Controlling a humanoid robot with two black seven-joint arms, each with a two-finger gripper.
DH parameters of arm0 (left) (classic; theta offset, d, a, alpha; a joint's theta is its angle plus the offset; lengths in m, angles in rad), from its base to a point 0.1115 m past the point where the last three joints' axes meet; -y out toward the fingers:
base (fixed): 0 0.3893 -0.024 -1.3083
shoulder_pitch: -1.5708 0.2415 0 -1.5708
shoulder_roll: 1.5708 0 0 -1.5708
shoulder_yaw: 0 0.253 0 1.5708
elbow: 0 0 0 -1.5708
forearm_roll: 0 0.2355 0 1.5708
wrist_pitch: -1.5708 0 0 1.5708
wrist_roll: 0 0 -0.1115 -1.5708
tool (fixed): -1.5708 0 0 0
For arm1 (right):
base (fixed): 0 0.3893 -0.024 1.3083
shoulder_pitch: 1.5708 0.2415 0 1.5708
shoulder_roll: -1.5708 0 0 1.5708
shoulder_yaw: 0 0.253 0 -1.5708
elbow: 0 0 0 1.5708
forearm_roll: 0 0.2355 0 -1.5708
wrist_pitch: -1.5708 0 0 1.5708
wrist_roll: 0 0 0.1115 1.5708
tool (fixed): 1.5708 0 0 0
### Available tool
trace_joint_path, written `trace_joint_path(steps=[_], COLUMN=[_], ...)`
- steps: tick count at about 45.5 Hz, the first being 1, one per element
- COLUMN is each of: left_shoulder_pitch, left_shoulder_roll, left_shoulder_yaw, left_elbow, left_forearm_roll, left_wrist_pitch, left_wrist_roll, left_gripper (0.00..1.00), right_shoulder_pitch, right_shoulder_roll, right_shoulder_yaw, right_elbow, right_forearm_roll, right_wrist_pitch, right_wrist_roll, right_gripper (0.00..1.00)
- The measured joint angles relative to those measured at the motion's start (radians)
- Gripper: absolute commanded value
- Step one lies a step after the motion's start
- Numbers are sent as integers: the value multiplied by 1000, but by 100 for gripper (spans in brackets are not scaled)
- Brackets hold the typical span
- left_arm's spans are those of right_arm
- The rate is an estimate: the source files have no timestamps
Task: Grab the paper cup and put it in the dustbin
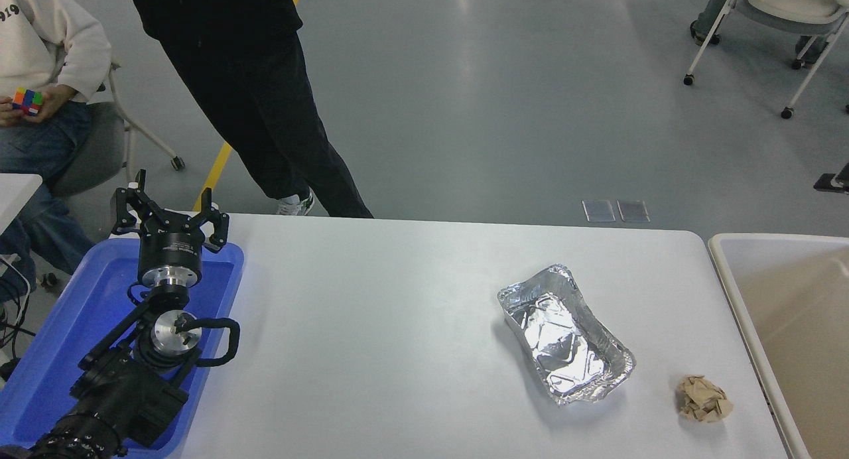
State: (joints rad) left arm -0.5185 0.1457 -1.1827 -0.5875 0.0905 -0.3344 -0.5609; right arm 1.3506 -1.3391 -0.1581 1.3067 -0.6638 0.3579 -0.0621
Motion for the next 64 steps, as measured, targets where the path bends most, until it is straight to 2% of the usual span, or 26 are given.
trace_joint_path(steps=[14, 38, 64], left_shoulder_pitch=[0, 0, 0], left_shoulder_roll=[0, 0, 0], left_shoulder_yaw=[0, 0, 0], left_elbow=[0, 0, 0], left_forearm_roll=[0, 0, 0], left_wrist_pitch=[0, 0, 0], left_wrist_roll=[1, 1, 1], left_gripper=[99, 99, 99], right_shoulder_pitch=[-12, -1, 19], right_shoulder_roll=[22, -39, -58], right_shoulder_yaw=[20, 268, 281], right_elbow=[-28, 39, 104], right_forearm_roll=[34, 131, 172], right_wrist_pitch=[6, 91, 106], right_wrist_roll=[5, -1, -6], right_gripper=[100, 100, 100])
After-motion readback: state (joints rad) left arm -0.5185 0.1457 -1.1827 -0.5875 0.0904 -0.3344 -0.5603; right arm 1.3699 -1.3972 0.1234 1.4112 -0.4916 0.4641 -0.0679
